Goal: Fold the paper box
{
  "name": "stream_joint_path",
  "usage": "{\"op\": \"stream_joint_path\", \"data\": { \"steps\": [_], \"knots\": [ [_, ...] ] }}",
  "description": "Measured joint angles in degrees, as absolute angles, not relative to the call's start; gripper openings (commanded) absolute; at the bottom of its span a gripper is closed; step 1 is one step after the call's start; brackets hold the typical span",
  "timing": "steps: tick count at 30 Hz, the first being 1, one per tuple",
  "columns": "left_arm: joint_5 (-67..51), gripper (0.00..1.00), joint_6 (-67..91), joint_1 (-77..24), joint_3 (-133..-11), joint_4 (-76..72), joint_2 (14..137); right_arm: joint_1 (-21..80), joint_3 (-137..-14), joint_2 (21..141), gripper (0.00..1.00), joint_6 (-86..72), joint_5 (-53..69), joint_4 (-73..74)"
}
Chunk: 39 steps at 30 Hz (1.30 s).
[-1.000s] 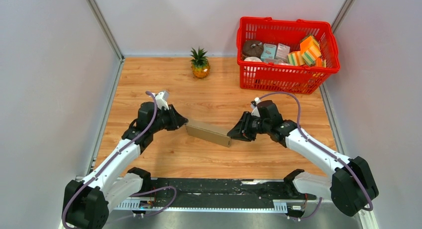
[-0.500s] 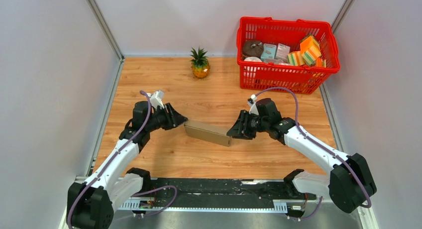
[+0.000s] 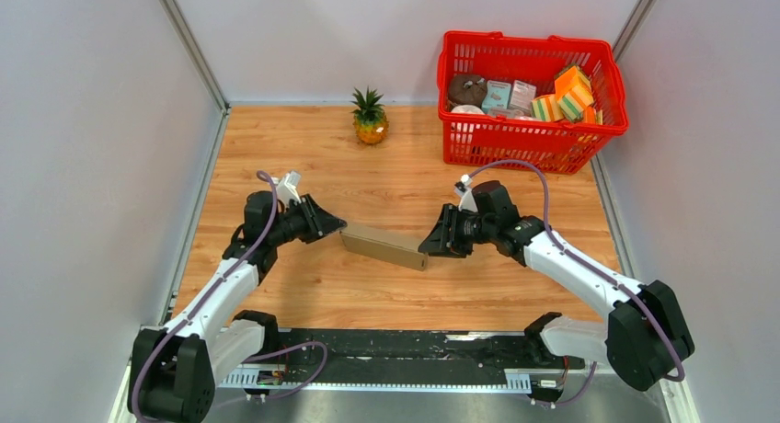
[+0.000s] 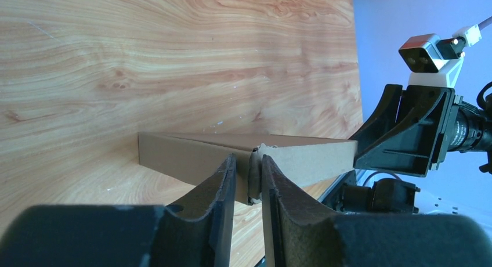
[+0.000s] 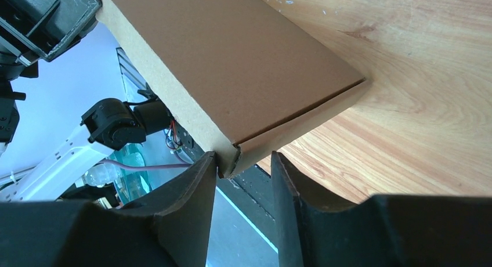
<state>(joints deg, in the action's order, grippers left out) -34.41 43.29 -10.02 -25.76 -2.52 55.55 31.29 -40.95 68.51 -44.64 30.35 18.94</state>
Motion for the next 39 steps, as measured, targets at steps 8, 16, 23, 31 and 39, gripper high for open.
{"op": "stream_joint_path", "data": {
  "steps": [8, 16, 23, 31, 39],
  "knots": [
    [-35.0, 0.36, 43.2, -9.5, -22.7, -7.0, 54.3, 30.6, -40.9, 69.5, 0.26, -44.2, 32.4, 17.5],
    [-36.4, 0.52, 42.8, -7.9, -21.9, -3.2, 51.0, 29.3, -40.9, 70.2, 0.26, -44.0, 33.5, 15.5],
    [-38.1, 0.49, 42.5, -6.2, -21.8, -1.0, 49.5, 28.4, -40.9, 70.9, 0.26, -43.8, 34.8, 14.6],
    [-39.4, 0.45, 43.6, -5.9, -19.7, -2.8, 48.5, 28.3, -40.9, 71.5, 0.26, -43.6, 35.4, 13.9],
    [-38.9, 0.51, 44.0, -5.8, -16.5, -2.4, 43.2, 28.0, -40.9, 72.7, 0.25, -43.6, 36.4, 12.1]
  ]
}}
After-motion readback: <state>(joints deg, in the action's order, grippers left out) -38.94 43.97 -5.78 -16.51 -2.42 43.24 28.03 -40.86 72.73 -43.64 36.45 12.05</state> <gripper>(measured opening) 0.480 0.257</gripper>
